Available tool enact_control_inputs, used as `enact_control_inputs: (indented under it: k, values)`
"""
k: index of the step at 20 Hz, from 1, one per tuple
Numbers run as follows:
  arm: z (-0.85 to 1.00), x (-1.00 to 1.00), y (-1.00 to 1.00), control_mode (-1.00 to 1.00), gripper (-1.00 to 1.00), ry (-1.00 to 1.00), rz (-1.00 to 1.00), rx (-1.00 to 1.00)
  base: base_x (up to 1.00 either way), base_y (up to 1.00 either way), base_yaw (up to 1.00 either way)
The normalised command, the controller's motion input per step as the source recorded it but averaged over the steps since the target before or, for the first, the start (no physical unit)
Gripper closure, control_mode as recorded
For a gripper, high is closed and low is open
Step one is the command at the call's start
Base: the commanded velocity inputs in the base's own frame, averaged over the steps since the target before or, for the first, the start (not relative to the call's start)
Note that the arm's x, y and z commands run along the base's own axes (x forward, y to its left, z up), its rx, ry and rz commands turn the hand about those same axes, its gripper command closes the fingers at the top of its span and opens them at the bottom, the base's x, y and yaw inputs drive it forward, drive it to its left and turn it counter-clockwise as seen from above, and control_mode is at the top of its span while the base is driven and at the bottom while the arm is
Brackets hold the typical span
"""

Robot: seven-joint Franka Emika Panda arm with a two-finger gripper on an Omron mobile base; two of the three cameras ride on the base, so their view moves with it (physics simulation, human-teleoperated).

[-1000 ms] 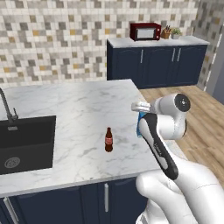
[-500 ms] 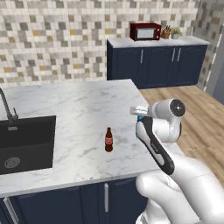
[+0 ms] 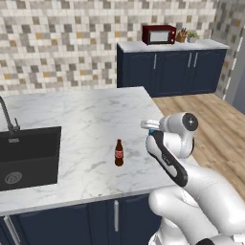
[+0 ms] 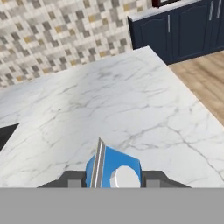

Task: Move the drinks to the dining counter.

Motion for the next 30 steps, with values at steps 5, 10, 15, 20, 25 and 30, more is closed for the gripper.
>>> enact_control_inputs:
  k: [5,10,15,20,25,30]
  values:
    - [-0.29,0.12,0.0,-1.0,1.0,0.0,0.0,0.0,0.0,0.0,0.0]
    - [-0.3,0.18,0.0,-1.0,1.0,0.0,0.0,0.0,0.0,0.0,0.0]
    - [-0.32,0.22,0.0,-1.0,1.0,0.02,0.0,0.0,0.0,0.0,0.0]
    - [-0.31,0.17,0.0,-1.0,1.0,0.01,0.0,0.0,0.0,0.0,0.0]
    - [-0.3,0.1,0.0,-1.0,1.0,0.0,0.0,0.0,0.0,0.0,0.0]
    - [-0.29,0.07,0.0,-1.0,1.0,0.0,0.0,0.0,0.0,0.0,0.0]
